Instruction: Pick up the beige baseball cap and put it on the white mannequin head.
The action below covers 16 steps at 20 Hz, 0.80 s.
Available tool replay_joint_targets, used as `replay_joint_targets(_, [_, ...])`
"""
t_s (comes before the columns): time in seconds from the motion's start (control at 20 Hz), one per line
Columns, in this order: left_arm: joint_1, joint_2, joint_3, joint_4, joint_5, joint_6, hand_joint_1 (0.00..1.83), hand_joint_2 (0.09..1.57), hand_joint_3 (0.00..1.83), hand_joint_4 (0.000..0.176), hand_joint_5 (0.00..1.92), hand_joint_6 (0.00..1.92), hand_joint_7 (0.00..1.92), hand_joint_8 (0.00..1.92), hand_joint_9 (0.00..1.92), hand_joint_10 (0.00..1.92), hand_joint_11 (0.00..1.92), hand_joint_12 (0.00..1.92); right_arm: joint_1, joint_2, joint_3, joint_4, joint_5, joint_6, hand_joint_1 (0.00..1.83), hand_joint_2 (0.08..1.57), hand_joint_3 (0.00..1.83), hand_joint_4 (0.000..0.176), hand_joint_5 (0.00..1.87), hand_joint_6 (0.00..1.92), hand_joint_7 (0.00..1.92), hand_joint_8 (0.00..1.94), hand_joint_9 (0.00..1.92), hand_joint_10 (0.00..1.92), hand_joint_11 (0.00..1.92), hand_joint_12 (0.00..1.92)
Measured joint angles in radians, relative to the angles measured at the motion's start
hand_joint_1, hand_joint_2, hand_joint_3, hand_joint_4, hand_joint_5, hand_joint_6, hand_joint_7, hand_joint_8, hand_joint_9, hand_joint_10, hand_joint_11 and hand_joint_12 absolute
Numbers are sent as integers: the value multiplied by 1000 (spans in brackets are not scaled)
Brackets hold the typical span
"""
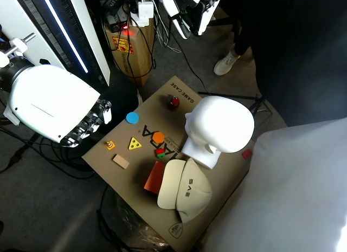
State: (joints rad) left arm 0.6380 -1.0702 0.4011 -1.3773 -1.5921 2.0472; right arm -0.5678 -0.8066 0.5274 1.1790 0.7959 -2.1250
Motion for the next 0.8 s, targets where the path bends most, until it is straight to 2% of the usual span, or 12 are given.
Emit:
replay_joint_targets(0.15, [0, 0, -1, -1, -3, 3, 0, 1032, 263, 0, 150, 14, 130, 33, 116, 13, 34, 457, 0, 0, 0, 0, 1, -8, 0, 943, 213, 20, 14, 53, 26, 40, 0, 19, 0, 254])
replay_joint_targets(0.2, [0, 0, -2, -11, -3, 0, 0, 1138, 35, 0, 167, 1, 132, 4, 119, 1, 0, 542, -4, 0, 0, 4, 2, -5, 0, 1002, 56, 11, 23, 8, 45, 4, 0, 0, 0, 204])
replay_joint_targets(0.25, [0, -3, -2, -15, -2, 1, 0, 1145, 21, 0, 166, 0, 130, 2, 117, 0, 0, 542, -4, -2, 0, 7, -2, -3, 0, 1006, 44, 10, 24, 6, 47, 2, 0, 0, 0, 206])
replay_joint_targets(0.3, [0, -5, -2, -14, -2, 0, 0, 1131, 10, 0, 152, 1, 133, 2, 114, 0, 0, 507, -4, -2, 0, 11, -5, -3, 0, 1008, 34, 0, 32, 6, 49, 1, 13, 4, 0, 240])
replay_joint_targets(0.4, [-6, -5, -5, 1, -6, 0, 0, 1124, 3, 0, 133, 0, 125, 0, 99, 0, 0, 477, -4, -2, 0, -5, 2, -5, 0, 1014, 18, 0, 44, 4, 50, 0, 38, 7, 0, 336])
replay_joint_targets(0.5, [1, -5, -5, -3, -11, 0, 0, 1123, 2, 0, 133, 0, 125, 0, 99, 0, 0, 478, -4, -2, 0, 4, 1, -5, 0, 1014, 16, 0, 43, 3, 48, 0, 37, 6, 0, 341])
replay_joint_targets(0.7, [80, -24, 9, 43, -34, 8, 0, 1122, 0, 0, 134, 0, 134, 1, 105, 1, 0, 510, -22, -14, 35, -5, -5, 2, 0, 1004, 9, 0, 45, 3, 50, 1, 39, 5, 0, 346])
replay_joint_targets(0.75, [106, -40, 16, 66, -60, 6, 0, 1119, 0, 0, 131, 0, 135, 2, 106, 1, 0, 510, -34, -17, 60, -21, -15, 26, 0, 1004, 9, 0, 47, 4, 55, 3, 41, 6, 0, 348])
replay_joint_targets(0.8, [132, -54, 26, 90, -79, -10, 0, 1119, 0, 0, 132, 0, 135, 1, 105, 1, 0, 510, -61, -16, 85, -78, -25, 90, 0, 1002, 6, 0, 50, 4, 71, 5, 51, 7, 0, 375])
